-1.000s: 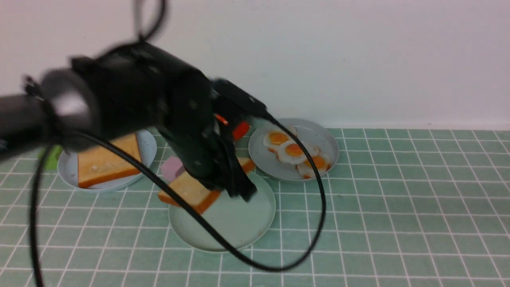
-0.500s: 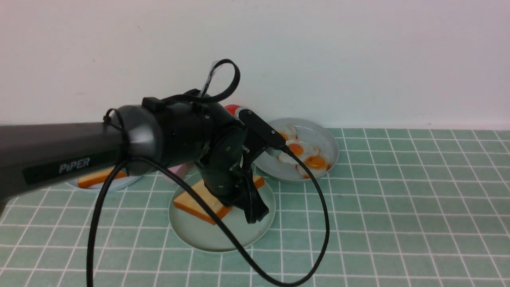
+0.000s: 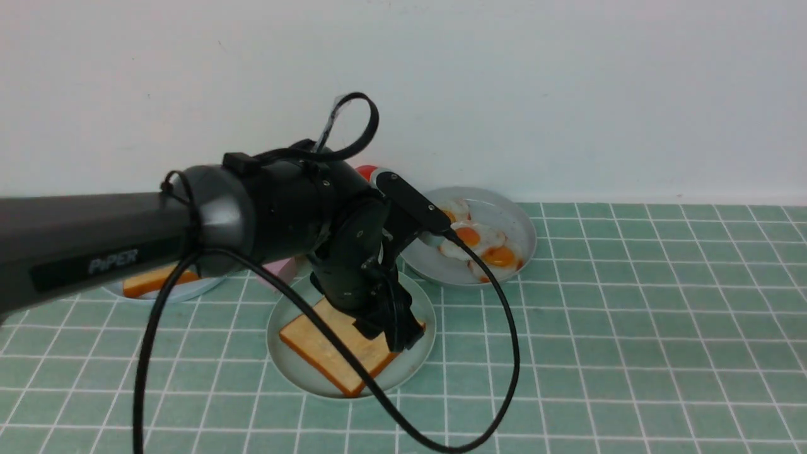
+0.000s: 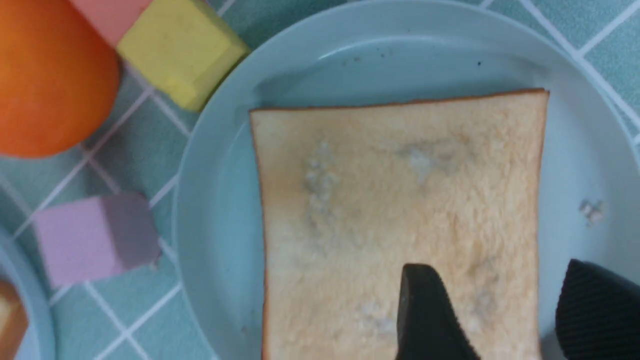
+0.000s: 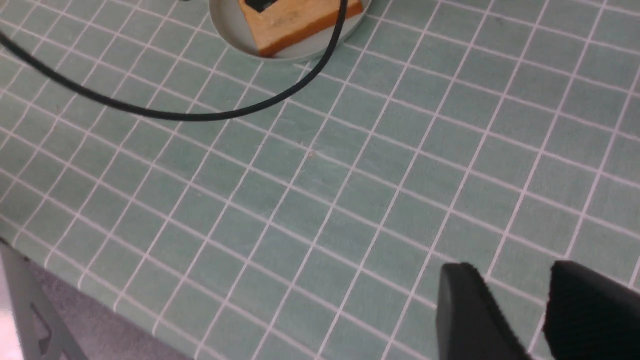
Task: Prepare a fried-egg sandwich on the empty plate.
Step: Use the right arm to grab a fried egg
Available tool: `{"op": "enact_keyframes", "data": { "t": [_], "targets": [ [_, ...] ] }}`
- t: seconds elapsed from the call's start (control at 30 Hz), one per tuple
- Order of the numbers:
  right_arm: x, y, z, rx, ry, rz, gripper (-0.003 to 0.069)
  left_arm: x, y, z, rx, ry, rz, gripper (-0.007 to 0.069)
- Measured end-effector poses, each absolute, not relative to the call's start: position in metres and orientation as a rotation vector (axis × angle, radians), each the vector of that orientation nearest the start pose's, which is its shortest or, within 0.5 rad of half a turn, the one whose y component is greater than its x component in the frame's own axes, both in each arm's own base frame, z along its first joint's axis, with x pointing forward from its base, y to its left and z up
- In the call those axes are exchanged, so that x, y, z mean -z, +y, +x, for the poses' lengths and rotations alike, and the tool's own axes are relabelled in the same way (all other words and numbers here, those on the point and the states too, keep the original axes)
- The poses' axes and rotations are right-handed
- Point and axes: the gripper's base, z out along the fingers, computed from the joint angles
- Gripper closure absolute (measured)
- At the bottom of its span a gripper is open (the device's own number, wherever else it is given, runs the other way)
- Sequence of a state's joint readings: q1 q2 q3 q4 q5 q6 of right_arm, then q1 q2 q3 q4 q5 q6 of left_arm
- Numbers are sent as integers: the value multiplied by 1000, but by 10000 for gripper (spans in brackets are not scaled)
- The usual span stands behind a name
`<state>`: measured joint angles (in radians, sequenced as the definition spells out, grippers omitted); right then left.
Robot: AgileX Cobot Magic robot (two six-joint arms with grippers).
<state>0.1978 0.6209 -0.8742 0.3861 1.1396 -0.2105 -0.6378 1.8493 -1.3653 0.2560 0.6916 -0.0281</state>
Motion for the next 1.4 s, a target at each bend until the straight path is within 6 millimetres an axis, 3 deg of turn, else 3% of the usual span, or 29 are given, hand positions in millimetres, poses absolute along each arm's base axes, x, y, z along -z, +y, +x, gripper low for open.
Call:
{"op": "enact_keyframes", "data": {
  "t": [0.13, 0.17, 0.23, 0.27, 0.3, 0.37, 0.47, 0.5, 0.53, 0.57, 0.63, 0.7, 0.77, 0.87, 1.13, 1.27, 1.4],
  "targets": [
    [-364, 49, 88, -484, 2266, -422, 391, -278, -214, 312, 35, 2397, 811, 366],
    [-364, 50, 99, -477, 2258, -419, 419, -311, -203, 296, 96, 2356, 717, 472],
    [-363, 52, 108, -471, 2243, -424, 454, -336, -192, 281, 139, 2306, 666, 550],
    [-361, 55, 124, -466, 2235, -437, 505, -363, -175, 257, 191, 2241, 610, 619],
    [-361, 58, 135, -470, 2228, -455, 570, -373, -164, 240, 226, 2209, 576, 638],
    [-362, 64, 153, -489, 2233, -490, 634, -394, -138, 203, 321, 2108, 498, 638],
    [-363, 71, 175, -512, 2249, -529, 668, -392, -116, 170, 396, 2046, 448, 638],
    [-363, 79, 197, -533, 2267, -558, 668, -386, -100, 146, 454, 1990, 408, 638],
    [-363, 80, 199, -536, 2271, -562, 667, -385, -98, 143, 455, 1988, 408, 638],
    [-362, 89, 219, -549, 2290, -586, 660, -374, -83, 122, 489, 1948, 382, 638],
    [-360, 97, 232, -559, 2300, -611, 658, -365, -73, 109, 507, 1925, 367, 638],
    [-351, 122, 265, -562, 2334, -692, 658, -343, -58, 88, 526, 1902, 349, 638],
    [-340, 142, 287, -549, 2369, -741, 658, -330, -51, 78, 530, 1883, 347, 638],
    [-319, 161, 316, -496, 2437, -766, 656, -320, -41, 67, 518, 1837, 349, 638],
    [-278, 175, 379, -275, 2501, -815, 628, -318, -27, 53, 474, 1798, 341, 638],
    [-270, 180, 398, -163, 2466, -865, 586, -315, -30, 58, 483, 1840, 322, 638],
    [-250, 197, 419, 0, 2402, -986, 460, -312, -39, 69, 492, 1899, 302, 638]
  ]
}}
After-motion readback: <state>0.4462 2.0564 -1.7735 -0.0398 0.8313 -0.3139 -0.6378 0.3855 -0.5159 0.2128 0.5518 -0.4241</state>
